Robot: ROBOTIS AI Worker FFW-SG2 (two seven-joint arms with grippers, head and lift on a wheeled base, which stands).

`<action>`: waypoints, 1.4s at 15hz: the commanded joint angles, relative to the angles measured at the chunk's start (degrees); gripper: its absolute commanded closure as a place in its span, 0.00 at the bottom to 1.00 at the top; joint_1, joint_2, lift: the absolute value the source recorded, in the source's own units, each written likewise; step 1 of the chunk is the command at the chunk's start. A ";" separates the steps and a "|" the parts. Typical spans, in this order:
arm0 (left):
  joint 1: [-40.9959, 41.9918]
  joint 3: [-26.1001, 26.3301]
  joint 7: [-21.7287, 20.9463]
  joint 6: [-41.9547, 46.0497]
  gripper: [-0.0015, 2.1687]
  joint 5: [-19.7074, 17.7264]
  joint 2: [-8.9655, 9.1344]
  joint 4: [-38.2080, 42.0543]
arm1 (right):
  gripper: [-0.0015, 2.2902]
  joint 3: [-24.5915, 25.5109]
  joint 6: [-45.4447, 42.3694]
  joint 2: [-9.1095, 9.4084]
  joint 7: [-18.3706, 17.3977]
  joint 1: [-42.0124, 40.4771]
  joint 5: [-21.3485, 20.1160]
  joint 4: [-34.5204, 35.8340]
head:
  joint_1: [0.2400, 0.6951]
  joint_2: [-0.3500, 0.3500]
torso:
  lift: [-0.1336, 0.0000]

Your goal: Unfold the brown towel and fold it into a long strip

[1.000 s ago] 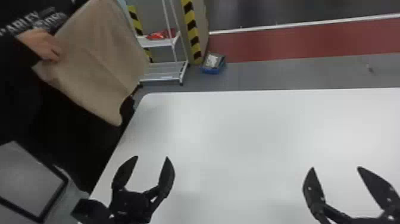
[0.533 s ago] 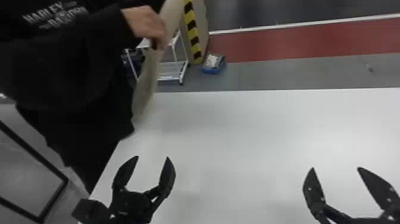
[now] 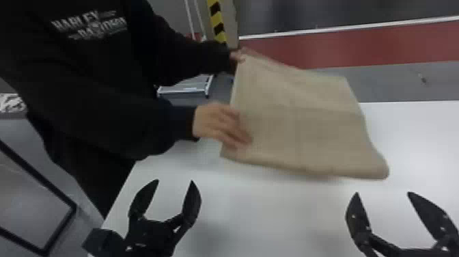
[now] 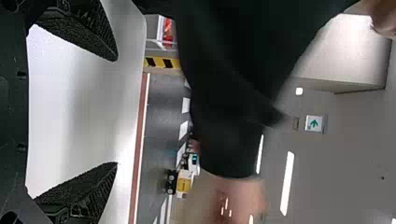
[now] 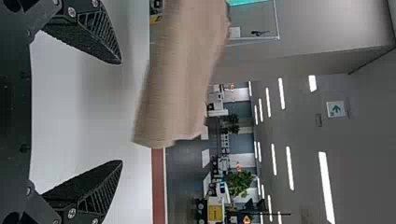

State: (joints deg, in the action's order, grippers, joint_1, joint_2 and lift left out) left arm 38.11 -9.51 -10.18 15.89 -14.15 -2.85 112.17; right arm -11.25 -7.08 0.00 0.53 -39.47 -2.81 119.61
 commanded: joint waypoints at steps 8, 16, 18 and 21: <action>-1.11 0.02 -0.01 -0.21 0.04 0.00 -0.05 -0.99 | 0.06 0.00 1.77 0.05 0.00 1.06 0.00 -0.61 | 1.00 0.88 | 0.13; -2.07 -0.07 -0.01 -1.09 0.04 0.00 -0.32 -1.17 | 0.06 -0.27 3.70 0.05 -0.26 2.38 0.00 -0.78 | 1.00 0.88 | 0.13; -2.34 -0.07 -0.10 -1.62 0.04 0.00 -0.32 -1.25 | 0.06 -0.27 4.58 0.05 -0.35 2.73 0.00 -0.78 | 1.00 0.88 | 0.13; -2.86 0.02 -0.10 -3.02 0.04 0.00 -0.40 -1.17 | 0.06 -0.35 5.11 0.05 -0.35 3.00 0.00 -0.61 | 1.00 0.87 | 0.13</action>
State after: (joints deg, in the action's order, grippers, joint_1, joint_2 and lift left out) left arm 35.57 -9.57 -10.28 13.96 -14.16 -3.25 111.00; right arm -11.57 -2.26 0.00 0.17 -36.60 -2.81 118.85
